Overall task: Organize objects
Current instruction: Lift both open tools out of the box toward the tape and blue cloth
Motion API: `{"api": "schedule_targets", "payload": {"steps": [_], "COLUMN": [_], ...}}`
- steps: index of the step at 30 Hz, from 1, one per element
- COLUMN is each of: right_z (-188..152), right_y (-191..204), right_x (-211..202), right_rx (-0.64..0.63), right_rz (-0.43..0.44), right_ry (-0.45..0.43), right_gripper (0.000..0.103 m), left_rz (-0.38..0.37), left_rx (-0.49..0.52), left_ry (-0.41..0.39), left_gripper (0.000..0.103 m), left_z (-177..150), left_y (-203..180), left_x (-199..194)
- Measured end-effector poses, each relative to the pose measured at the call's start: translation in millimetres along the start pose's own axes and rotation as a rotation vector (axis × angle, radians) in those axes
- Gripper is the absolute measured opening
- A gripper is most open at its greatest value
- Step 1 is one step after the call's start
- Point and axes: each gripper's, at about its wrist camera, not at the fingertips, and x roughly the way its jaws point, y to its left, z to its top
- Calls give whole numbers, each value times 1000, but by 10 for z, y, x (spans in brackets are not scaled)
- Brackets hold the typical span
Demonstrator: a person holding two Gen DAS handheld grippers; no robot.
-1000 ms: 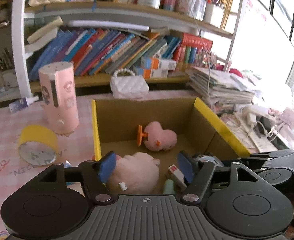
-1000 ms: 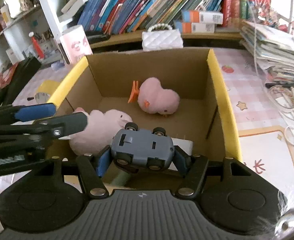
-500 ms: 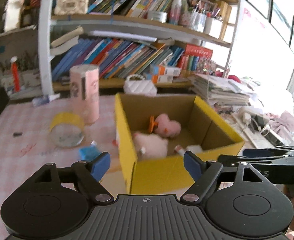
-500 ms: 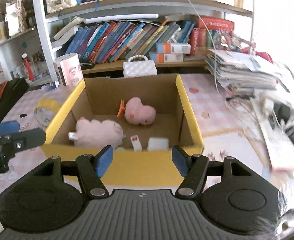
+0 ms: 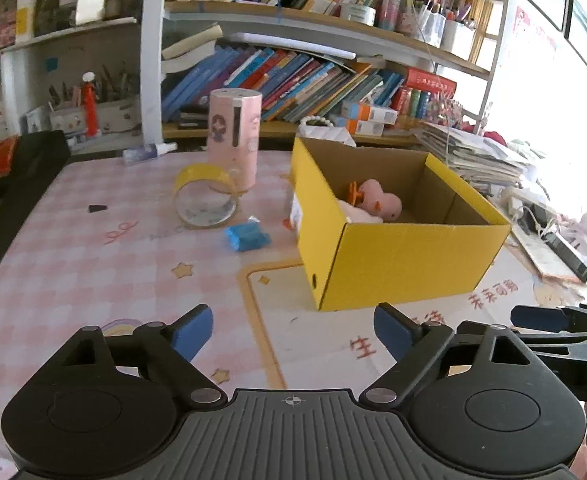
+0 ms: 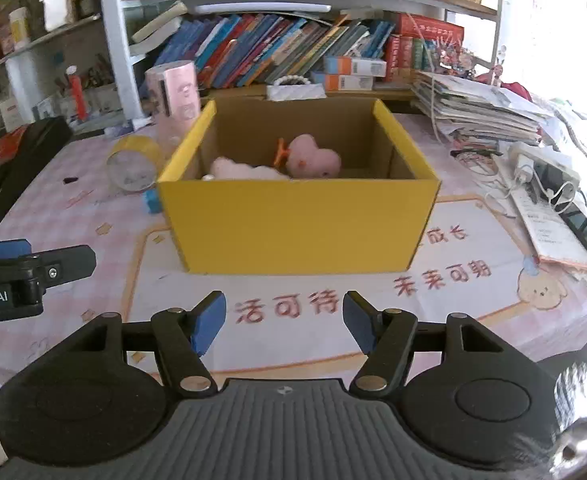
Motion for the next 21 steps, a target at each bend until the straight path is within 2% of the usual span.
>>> {"api": "schedule_targets", "payload": {"steps": [21], "right_z": [-212], "right_y": [731], "right_x": [-232], "right_rx": [-41], "right_rz": [75], "right_ry": [-14], "right_gripper": [64], "left_rz": [48], "left_rx": [9], "left_ry": [4], "left_gripper": [91], "left_z": [-232], "left_y": [488], "left_x": [-415]}}
